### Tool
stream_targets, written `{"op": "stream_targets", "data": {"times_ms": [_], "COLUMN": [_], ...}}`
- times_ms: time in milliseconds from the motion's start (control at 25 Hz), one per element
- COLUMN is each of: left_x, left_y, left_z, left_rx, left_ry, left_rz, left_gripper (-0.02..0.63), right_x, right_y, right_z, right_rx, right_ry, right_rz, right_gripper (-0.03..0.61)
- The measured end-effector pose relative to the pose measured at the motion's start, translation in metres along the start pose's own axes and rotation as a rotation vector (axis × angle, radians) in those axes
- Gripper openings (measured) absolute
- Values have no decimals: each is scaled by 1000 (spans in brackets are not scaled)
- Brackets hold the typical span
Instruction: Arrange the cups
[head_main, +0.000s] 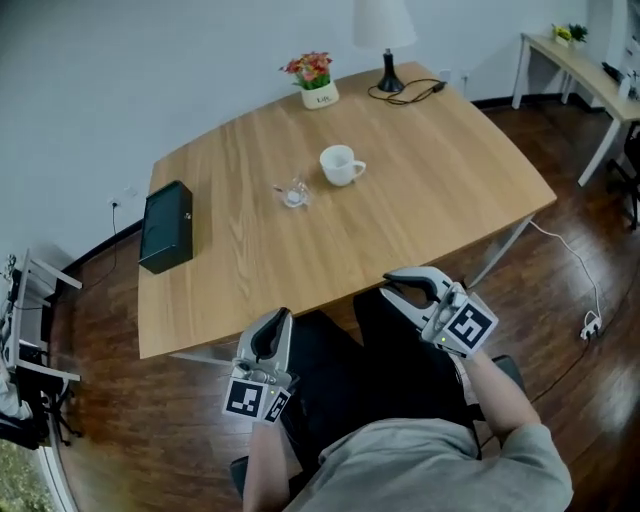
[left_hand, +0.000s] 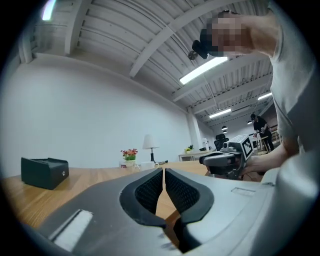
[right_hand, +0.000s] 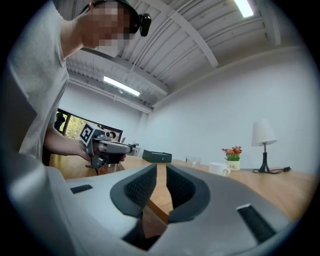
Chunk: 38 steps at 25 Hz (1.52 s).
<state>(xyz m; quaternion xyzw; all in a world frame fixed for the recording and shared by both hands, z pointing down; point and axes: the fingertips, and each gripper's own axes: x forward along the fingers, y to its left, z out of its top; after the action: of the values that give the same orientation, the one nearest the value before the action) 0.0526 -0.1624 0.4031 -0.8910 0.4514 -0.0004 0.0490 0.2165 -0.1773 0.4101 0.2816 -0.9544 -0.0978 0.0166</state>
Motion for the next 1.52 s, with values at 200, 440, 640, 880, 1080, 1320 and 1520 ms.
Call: {"op": "stream_targets", "data": {"times_ms": [200,440,640,880,1080,1320,1520], "left_x": [42,53,64,55,55,56,59], "left_y": [30,56,42,38,37,32,27], "left_z": [-1,-28,-47,-44,-46,-51,-53], "left_rx": [35,-20,62,55,95,135,215], "left_ry": [22,53,151,159,153,172,202], "left_rz": [-12,20,9,-11,7,2,-12], "left_gripper": [11,10,3,5,4,4,5], "right_x": [-8,-21,-9,-2,-2,-4,0], "right_y": [-19,-61,-99,-73,-60,-62,-58], "right_z": [-1,7,31,6,-6,-12,-11], "right_rx": [39,49,-11,-86,-79,-10,-11], "right_ry": [-10,-32,-89,-23,15,23,30], "right_rz": [-64,-178,-247,-175,-128,-119,-105], "right_gripper": [67,69,67,66,64,64,64]}}
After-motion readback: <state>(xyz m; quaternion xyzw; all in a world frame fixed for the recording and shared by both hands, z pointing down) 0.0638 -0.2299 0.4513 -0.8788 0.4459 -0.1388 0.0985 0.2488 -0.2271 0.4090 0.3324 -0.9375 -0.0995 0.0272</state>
